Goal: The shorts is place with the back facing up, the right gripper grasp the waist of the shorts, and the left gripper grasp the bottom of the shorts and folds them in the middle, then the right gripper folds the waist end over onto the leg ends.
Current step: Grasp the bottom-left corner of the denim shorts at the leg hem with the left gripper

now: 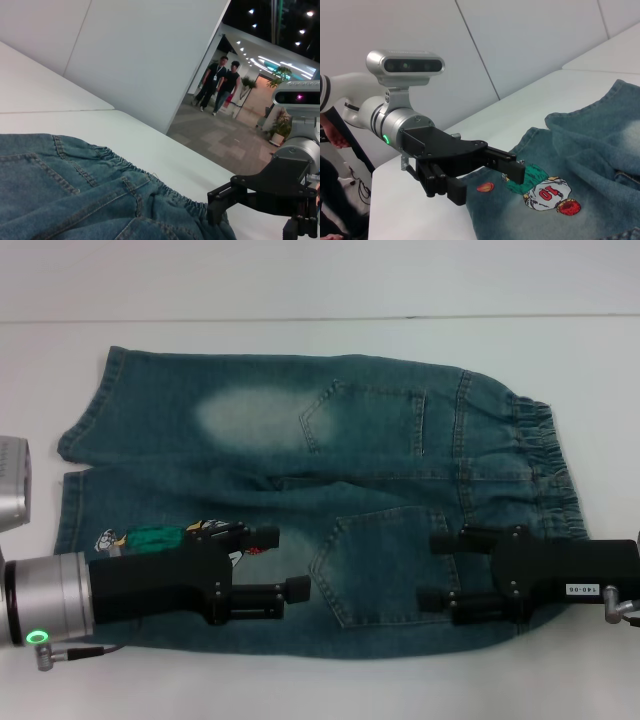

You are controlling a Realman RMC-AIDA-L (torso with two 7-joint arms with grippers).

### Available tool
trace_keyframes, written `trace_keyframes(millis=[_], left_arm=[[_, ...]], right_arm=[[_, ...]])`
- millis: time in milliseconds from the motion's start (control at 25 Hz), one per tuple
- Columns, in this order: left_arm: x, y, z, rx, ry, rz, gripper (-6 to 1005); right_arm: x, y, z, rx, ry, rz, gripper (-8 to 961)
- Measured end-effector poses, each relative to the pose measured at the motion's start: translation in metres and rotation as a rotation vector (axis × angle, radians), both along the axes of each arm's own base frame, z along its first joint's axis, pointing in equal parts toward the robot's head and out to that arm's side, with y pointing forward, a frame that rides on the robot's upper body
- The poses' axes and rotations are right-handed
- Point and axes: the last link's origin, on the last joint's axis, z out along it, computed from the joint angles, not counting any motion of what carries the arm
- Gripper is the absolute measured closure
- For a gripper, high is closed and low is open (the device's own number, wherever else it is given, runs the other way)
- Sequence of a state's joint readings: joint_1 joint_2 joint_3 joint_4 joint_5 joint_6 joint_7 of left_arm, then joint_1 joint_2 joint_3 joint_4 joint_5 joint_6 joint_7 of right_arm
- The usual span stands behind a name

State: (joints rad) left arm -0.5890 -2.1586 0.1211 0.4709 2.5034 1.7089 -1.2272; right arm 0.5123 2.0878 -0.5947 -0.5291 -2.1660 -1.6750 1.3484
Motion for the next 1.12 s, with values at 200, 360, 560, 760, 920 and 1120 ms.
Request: trace_keyframes(millis=[200, 360, 560, 760, 920, 1120], left_arm=[[0.0000, 0.0000, 0.0000, 0.000, 0.000, 0.000, 66], [-0.0001, 0.0001, 0.0001, 0.000, 0.000, 0.000, 67], [-0.0001, 0.0001, 0.0001, 0.000, 0.000, 0.000, 69], [0.0001, -0.0001, -0.0002, -0.001, -0.001, 0.000, 70], [0.0000, 0.0000, -0.0002, 0.001, -0.001, 0.000, 71], [0.0023, -0.0007, 0.0073, 0.018, -0.043, -0.007, 72]], right_arm=[[0.0000, 0.0000, -0.0001, -0.001, 0.000, 0.000, 8], [-0.0004, -0.0003, -0.0005, -0.002, 0.001, 0.001, 8], [-0.0005, -0.0004, -0.0006, -0.002, 0.002, 0.001, 8], [-0.0005, -0.0004, -0.0006, -0.002, 0.002, 0.001, 9], [-0.0006, -0.0001, -0.0004, 0.001, 0.004, 0.000, 9], [0.0002, -0.0026, 0.0002, -0.002, 0.013, -0.003, 9]])
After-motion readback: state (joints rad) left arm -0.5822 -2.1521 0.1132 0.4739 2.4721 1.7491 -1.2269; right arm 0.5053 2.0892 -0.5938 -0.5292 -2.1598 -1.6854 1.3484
